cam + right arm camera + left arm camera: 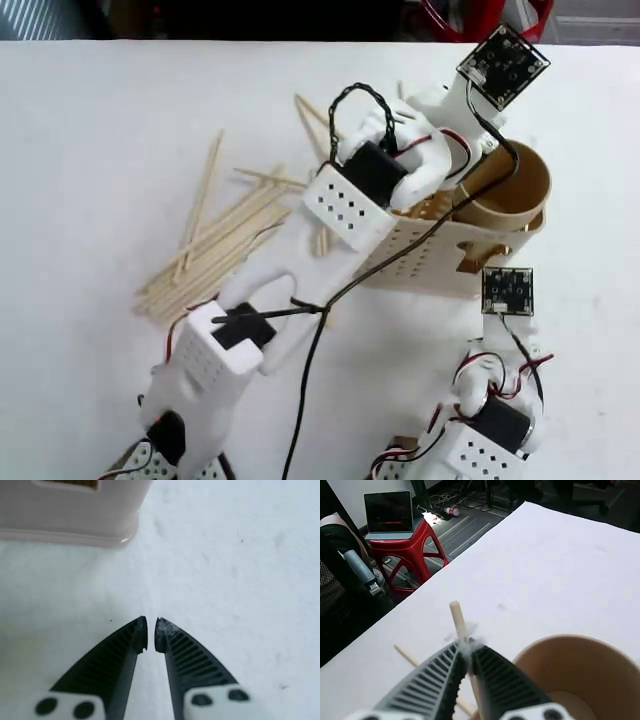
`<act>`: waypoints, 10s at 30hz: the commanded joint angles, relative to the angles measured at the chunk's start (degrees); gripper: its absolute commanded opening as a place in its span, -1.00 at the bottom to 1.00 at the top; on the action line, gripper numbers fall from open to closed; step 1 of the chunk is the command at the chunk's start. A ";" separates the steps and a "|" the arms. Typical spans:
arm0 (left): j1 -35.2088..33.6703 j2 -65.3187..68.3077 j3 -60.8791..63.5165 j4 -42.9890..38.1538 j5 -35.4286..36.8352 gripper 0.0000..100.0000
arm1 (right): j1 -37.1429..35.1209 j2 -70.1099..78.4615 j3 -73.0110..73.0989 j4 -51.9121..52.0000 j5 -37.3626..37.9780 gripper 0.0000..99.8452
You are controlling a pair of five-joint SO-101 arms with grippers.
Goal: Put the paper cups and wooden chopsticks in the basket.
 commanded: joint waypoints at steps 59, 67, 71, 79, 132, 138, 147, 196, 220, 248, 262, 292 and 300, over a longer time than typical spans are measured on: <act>-2.33 5.14 -39.56 18.11 2.46 -0.87 | 0.04 -0.31 -2.20 0.48 0.00 -0.92; -2.15 15.60 -39.65 14.68 2.64 -0.63 | 0.04 -0.31 -2.20 0.48 0.00 -0.92; -2.07 18.86 -39.74 11.78 2.64 -0.63 | 0.04 -0.31 -2.20 0.48 0.00 -0.92; 0.92 19.65 -39.74 11.34 2.55 -0.63 | 0.04 -0.31 -2.20 0.40 0.00 -0.92; -2.77 10.15 -37.19 13.01 -0.26 -0.66 | 0.04 -0.31 -1.49 0.22 0.00 -0.92; -1.71 17.63 -37.27 10.37 -0.26 -0.60 | 0.04 -0.31 -1.49 0.22 0.00 -0.92; -0.92 24.84 -37.54 3.96 -0.26 -0.60 | -0.04 -0.31 -1.49 0.22 0.00 -0.92; -42.33 -4.26 -31.47 44.13 -7.12 -0.95 | 0.66 -0.31 -3.43 3.56 5.10 -0.91; -46.37 -13.23 44.31 19.25 -20.04 -0.70 | 30.55 -0.22 3.16 1.01 5.54 -0.92; -45.14 9.71 29.71 17.23 -10.81 -0.95 | 30.55 -0.13 3.16 1.01 5.54 -0.92; -39.60 3.82 -9.14 44.48 -8.18 -0.96 | 30.55 -0.13 3.16 1.01 5.54 -0.92; 7.34 -18.77 -37.01 44.57 0.26 -0.96 | 30.55 -0.13 3.16 1.01 5.54 -0.92; -1.63 -20.53 -30.51 44.40 2.99 -0.96 | 30.46 -0.13 3.16 1.01 5.54 -0.92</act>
